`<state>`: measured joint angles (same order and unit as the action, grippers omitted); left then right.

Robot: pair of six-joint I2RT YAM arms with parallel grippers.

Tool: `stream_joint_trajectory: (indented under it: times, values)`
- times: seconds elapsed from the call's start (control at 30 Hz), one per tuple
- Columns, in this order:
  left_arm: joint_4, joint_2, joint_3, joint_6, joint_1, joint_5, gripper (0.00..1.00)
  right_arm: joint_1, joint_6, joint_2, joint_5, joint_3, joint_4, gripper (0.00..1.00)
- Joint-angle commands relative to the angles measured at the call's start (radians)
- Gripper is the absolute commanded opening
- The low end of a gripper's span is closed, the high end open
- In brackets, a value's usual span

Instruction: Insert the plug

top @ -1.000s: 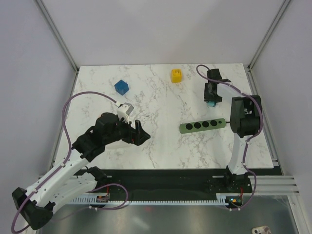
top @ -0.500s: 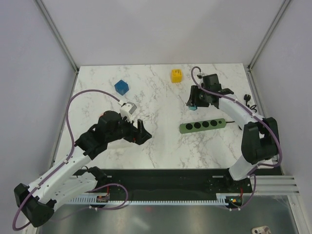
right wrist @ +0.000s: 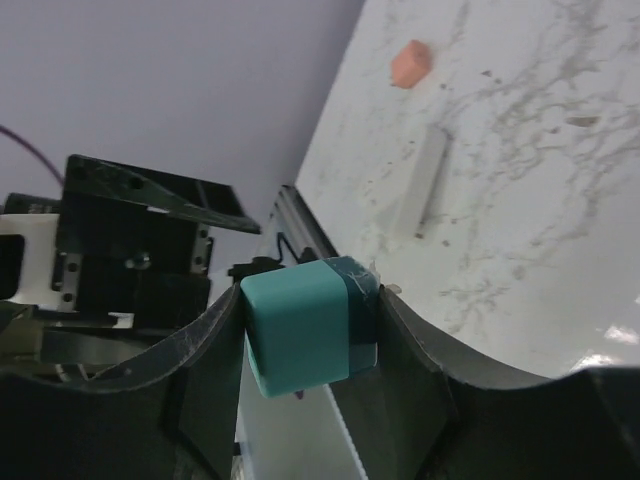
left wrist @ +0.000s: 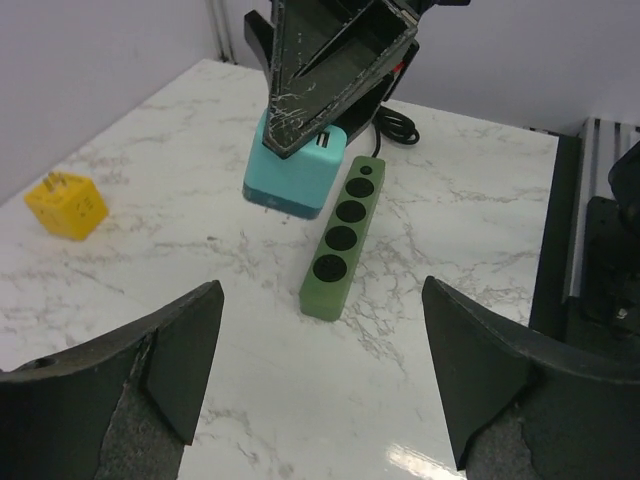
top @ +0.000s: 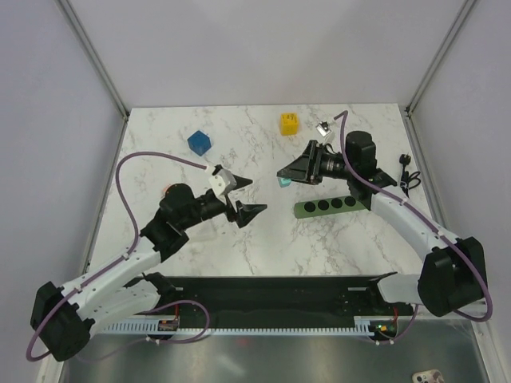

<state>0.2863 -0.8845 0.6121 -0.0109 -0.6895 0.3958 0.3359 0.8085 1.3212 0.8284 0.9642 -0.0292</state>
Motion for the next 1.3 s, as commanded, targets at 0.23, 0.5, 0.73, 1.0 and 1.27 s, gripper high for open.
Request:
stream_joint_trajectory:
  times: [0.23,0.5,0.73,1.0,1.27]
  values:
    - [0.306,-0.110,0.031,0.394,-0.146,0.005,0.91,0.049,0.314,-0.123,0.184,-0.065,-0.409,0.31]
    - [0.338,-0.148,0.054,0.439,-0.222,-0.120,0.91,0.092,0.368,-0.160,0.173,-0.105,-0.456,0.31]
    - [0.346,-0.122,0.046,0.434,-0.245,-0.192,0.91,0.109,0.376,-0.178,0.163,-0.133,-0.463,0.31]
    - [0.335,-0.070,-0.002,0.416,-0.249,-0.164,0.77,0.137,0.396,-0.180,0.138,-0.186,-0.497,0.31]
    - [0.312,-0.076,-0.015,0.376,-0.249,-0.118,0.60,0.137,0.477,-0.140,0.152,-0.231,-0.666,0.31]
